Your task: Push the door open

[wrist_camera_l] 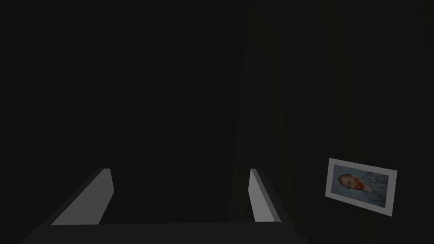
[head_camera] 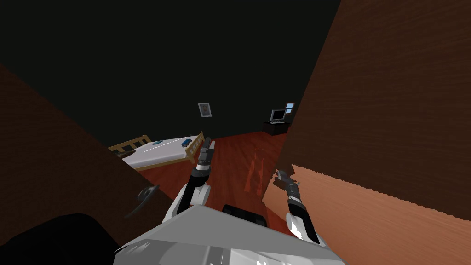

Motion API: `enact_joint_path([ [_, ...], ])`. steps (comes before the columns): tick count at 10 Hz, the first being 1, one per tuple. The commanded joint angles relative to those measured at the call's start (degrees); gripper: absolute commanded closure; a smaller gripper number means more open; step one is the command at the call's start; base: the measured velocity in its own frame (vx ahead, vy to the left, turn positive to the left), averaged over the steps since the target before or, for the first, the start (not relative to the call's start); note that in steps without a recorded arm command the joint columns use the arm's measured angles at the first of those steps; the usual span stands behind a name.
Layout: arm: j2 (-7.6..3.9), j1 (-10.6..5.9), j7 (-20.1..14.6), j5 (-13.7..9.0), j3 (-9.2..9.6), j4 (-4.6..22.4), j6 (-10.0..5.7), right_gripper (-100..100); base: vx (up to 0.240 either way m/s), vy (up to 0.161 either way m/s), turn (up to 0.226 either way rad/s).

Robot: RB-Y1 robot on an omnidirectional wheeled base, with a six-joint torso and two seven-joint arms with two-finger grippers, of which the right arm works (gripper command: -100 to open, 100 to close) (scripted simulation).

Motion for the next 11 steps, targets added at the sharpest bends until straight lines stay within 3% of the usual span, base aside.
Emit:
enact_joint_path([
  [1, -0.3, 0.43, 0.68, -0.68, -1.58, -1.01, -0.04, 100, 0.19, 0.033, -0.065],
  [8, -0.45, 0.22, 2.11, -2.64, -5.8, 0.17, -0.46, 100, 0.202, 0.042, -0.062],
  [11, -0.54, 0.66, 2.35, -2.99, -6.54, 0.19, -0.27, 100, 0.147, 0.031, -0.048],
])
